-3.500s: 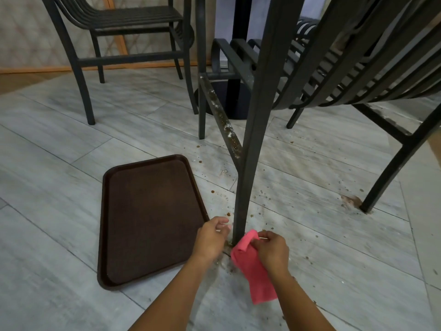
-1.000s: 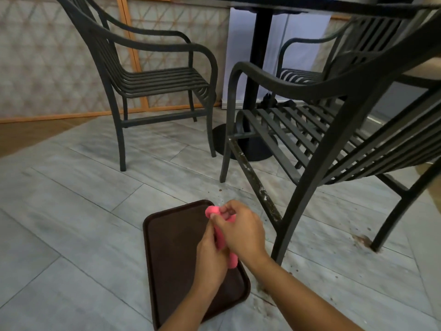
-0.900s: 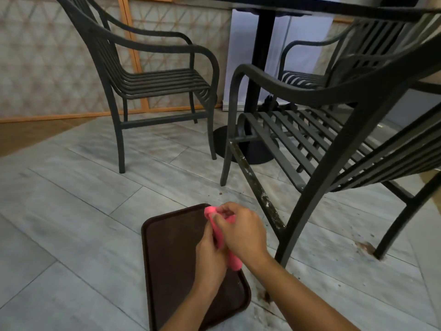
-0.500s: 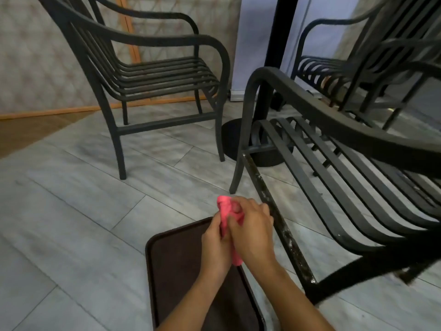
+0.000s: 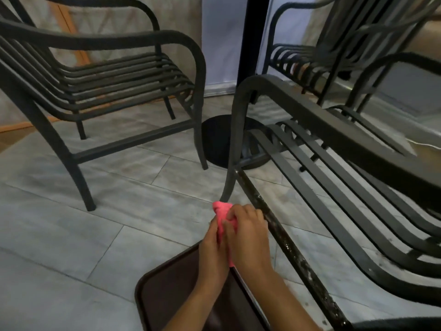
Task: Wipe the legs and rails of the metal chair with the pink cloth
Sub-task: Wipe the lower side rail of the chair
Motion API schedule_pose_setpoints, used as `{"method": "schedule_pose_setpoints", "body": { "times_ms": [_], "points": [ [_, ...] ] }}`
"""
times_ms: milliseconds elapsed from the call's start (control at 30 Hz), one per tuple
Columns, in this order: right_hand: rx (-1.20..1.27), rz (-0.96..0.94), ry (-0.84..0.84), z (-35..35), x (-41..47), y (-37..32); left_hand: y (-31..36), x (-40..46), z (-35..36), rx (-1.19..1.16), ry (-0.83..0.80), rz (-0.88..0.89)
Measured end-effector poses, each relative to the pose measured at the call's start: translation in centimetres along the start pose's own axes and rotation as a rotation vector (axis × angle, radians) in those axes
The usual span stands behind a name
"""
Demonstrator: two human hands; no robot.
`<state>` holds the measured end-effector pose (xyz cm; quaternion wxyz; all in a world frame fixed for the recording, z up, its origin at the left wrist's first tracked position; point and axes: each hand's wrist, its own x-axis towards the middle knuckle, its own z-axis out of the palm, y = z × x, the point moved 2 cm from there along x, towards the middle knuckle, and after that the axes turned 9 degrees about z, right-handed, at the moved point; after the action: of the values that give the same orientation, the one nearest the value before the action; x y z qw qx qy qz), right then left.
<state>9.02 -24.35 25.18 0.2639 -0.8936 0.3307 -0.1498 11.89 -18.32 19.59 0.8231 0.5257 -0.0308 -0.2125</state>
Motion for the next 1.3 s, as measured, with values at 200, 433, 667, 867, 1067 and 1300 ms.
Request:
{"method": "schedule_pose_setpoints", "body": {
  "times_ms": [200,433,667,867,1067,1300],
  "points": [
    [-0.047,-0.134,0.114,3.6,0.4,1.1,-3.1,2.9,-1.4,-0.125,-0.035,-0.036],
    [-0.007,-0.125,0.215,3.2,0.9,5.2,-6.1,5.6,-2.8,0.346,-0.023,0.323],
    [-0.3,0.222,0.137,2.4,2.9,10.7,-6.6,7.4,-2.4,0.438,-0.031,0.33],
    [-0.281,0.32,0.038,3.3,4.8,10.9,-5.2,9.2,-0.5,0.539,-0.072,0.396],
    [-0.272,0.342,0.048,2.9,5.6,10.5,-3.7,11.3,1.4,0.591,-0.144,0.486],
    [-0.255,0.323,0.061,2.8,5.7,10.8,-3.4,14.9,2.2,0.616,-0.184,0.478]
  ]
}}
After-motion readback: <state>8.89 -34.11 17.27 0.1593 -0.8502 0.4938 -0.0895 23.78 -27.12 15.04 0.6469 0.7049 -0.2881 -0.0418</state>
